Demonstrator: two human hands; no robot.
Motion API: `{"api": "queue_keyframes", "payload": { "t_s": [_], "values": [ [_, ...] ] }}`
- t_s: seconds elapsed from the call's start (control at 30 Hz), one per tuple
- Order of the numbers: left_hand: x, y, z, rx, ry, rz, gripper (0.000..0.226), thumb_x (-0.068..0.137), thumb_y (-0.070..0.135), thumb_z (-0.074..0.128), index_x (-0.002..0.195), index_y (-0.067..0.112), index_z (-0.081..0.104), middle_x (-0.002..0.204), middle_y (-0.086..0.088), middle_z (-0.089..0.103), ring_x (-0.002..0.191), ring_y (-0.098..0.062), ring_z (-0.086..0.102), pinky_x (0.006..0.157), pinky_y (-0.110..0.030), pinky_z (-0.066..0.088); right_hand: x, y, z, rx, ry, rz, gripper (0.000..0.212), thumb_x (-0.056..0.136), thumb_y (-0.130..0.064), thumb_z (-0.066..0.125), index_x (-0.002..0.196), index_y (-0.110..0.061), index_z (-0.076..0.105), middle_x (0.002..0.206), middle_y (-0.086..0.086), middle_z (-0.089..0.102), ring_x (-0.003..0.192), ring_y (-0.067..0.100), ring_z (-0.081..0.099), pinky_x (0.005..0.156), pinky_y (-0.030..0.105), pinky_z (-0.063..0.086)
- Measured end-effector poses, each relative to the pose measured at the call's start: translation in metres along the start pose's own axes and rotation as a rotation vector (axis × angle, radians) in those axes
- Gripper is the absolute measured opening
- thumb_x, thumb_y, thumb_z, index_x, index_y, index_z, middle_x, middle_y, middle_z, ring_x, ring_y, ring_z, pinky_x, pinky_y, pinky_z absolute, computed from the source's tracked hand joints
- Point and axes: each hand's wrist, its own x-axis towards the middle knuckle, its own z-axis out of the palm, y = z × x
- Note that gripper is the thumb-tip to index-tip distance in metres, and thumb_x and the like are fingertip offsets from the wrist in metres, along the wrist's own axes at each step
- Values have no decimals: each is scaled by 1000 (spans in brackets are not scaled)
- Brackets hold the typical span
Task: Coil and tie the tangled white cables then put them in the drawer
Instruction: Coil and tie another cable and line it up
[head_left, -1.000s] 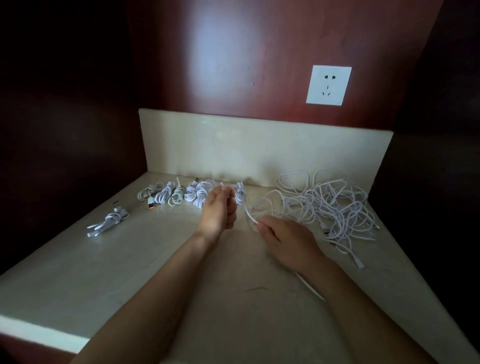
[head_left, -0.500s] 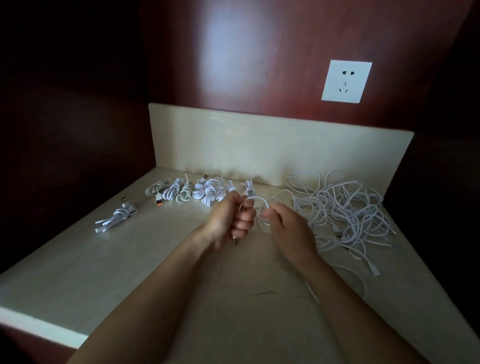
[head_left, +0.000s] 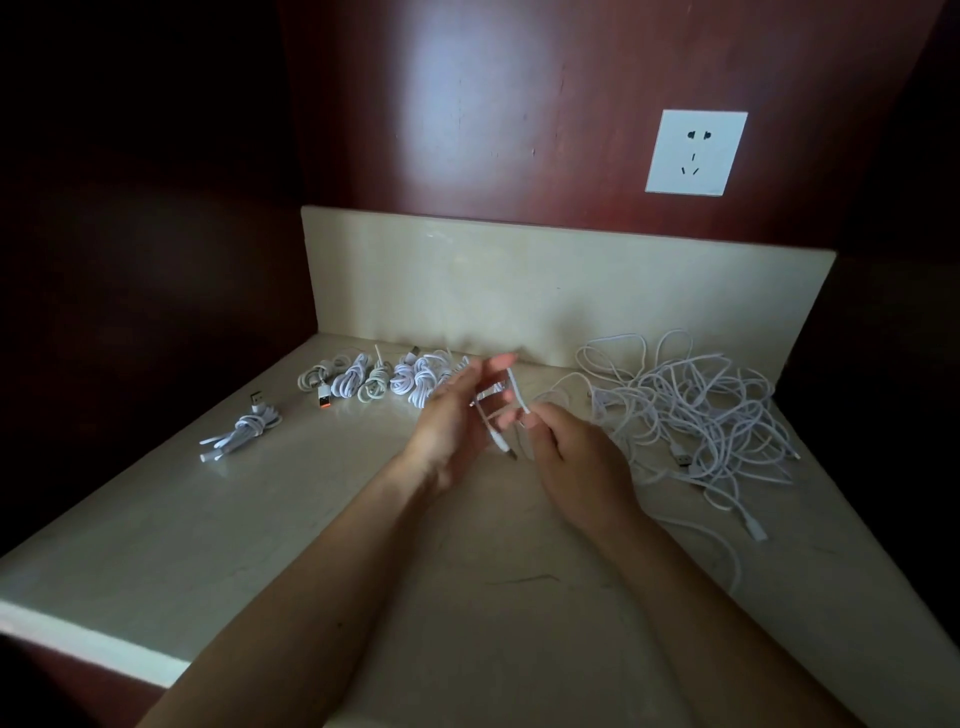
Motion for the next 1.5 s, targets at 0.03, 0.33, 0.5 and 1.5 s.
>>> {"api": "queue_keyframes", "payload": {
  "t_s": [0.03, 0.33, 0.5, 1.5],
  "values": [
    [2, 0, -2, -28, 26, 5, 39, 105, 27, 32, 101, 9, 66, 87, -3, 62, 77, -13, 59, 66, -24, 52, -1, 0, 1, -35, -27, -23, 28, 99, -36, 38, 99, -20, 62, 88, 4, 68, 88, 28, 61, 69, 36, 42],
    [3, 6, -11, 18, 162, 37, 24, 102, 23, 35, 96, 16, 57, 72, 1, 53, 44, -13, 47, 63, -34, 47, -6, -5, -3, -122, -158, -128, 28, 101, -31, 42, 119, -29, 64, 102, 2, 70, 97, 24, 61, 75, 34, 42],
    [4, 14, -17, 16, 145, 76, 25, 102, 17, 30, 90, 21, 51, 64, 6, 34, 38, -4, 24, 38, -15, 28, -10, -8, 1, -142, -203, -167, 26, 95, -39, 48, 79, -21, 55, 75, 0, 61, 76, 21, 58, 64, 33, 38],
    [-14, 4, -8, 323, -328, -600, 39, 102, 45, 27, 75, 21, 41, 59, 7, 29, 38, 1, 26, 32, -10, 11, 2, -4, -12, 314, 120, 41, 29, 80, -53, 57, 76, -25, 60, 72, -13, 66, 68, 9, 60, 68, 39, 50]
  ]
}}
